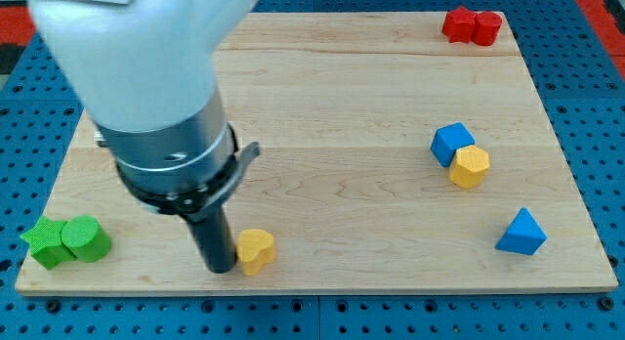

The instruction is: Move yellow heart towards blue triangle

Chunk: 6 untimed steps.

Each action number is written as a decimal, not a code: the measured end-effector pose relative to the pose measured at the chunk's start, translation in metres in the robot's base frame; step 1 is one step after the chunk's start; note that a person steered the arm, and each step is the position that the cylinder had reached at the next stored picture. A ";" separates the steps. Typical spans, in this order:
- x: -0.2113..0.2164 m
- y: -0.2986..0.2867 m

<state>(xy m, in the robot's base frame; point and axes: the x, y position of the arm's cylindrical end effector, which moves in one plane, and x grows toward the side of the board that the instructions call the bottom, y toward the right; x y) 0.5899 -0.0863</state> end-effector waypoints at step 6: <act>-0.031 0.050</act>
<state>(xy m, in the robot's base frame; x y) 0.5593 -0.0359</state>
